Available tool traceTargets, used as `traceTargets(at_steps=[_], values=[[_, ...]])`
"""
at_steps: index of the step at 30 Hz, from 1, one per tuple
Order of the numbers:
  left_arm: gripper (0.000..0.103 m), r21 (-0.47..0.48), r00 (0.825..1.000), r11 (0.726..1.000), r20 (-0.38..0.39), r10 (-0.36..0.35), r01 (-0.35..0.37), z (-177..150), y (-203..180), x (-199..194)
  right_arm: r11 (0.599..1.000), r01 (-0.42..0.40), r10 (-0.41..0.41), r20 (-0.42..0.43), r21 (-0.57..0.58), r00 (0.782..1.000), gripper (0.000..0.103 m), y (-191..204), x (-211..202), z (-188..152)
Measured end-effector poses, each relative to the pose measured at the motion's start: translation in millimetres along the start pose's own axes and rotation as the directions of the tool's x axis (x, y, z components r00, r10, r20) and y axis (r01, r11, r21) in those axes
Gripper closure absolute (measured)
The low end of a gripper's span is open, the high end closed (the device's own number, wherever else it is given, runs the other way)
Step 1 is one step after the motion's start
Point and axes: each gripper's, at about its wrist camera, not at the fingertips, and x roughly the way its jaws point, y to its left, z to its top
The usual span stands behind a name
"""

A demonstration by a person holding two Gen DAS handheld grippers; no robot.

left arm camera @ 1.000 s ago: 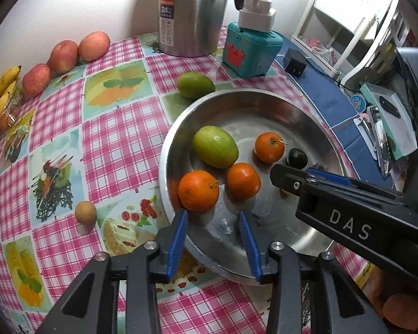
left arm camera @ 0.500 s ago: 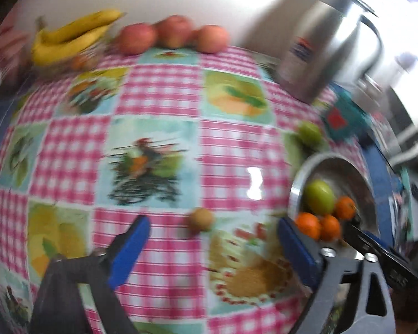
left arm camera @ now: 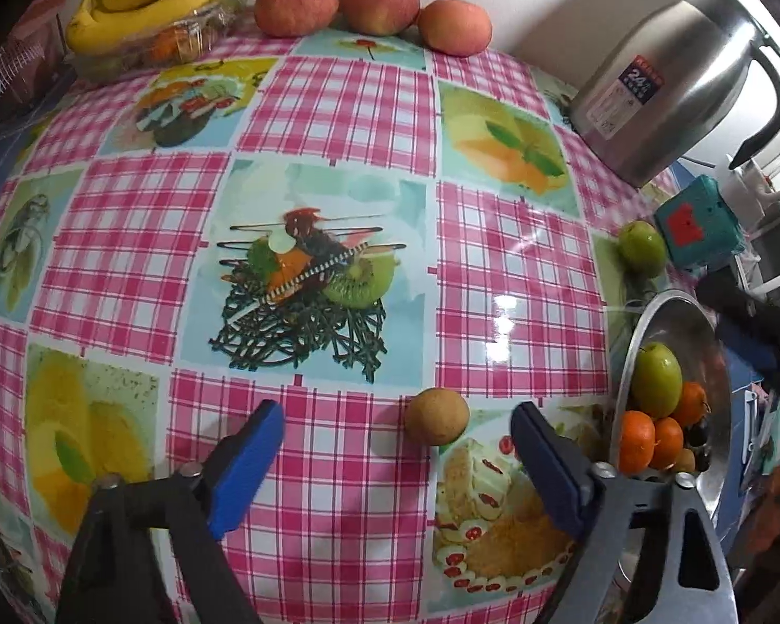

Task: Organize fruits
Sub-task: 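Close the left tool on a brown kiwi while the right tool moves to the green pear, then close the right tool on the green pear while the left tool lifts the kiwi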

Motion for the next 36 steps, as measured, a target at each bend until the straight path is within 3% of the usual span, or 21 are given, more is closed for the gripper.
traceTargets(at_steps=[7,15,17,22,27,28,30,36], values=[[0.032,0.018,1.0,1.0,-0.011,0.018,-0.018,4.5,-6.2,11.3,0.992,0.078,-0.082,-0.039,-0.095,0.996,0.025,5.3,39.2,34.7],[0.074,0.081,1.0,0.997,-0.023,0.007,-0.005,7.3,-25.9,20.1,0.982,0.115,-0.127,-0.073,-0.147,0.989,0.039,2.6,70.5,47.2],[0.074,0.091,1.0,0.996,-0.022,0.01,-0.007,7.2,-28.3,20.9,0.983,0.11,-0.122,-0.073,-0.148,0.99,0.049,1.2,72.8,49.0],[0.074,0.073,1.0,0.997,-0.013,-0.007,0.008,8.0,-25.5,17.9,0.988,0.093,-0.103,-0.072,-0.126,0.992,0.049,-1.0,72.9,52.1],[0.074,0.045,0.999,0.998,0.023,-0.036,0.035,10.2,-17.6,2.3,0.998,-0.004,0.002,-0.044,-0.06,0.999,0.051,-1.0,55.4,50.2],[0.074,0.039,0.998,0.998,0.034,-0.045,0.044,10.9,-16.6,-2.0,0.998,-0.023,0.021,-0.038,-0.058,0.999,0.054,1.1,49.4,48.6],[0.074,0.039,0.997,0.998,0.047,-0.055,0.053,8.8,-15.5,-9.5,0.997,-0.054,0.053,-0.023,-0.06,0.998,0.076,5.5,37.3,43.3],[0.074,0.035,0.994,0.995,0.063,-0.094,0.092,4.4,-15.1,-22.9,0.997,-0.041,0.04,-0.017,-0.069,0.999,0.079,18.3,14.5,28.8]])
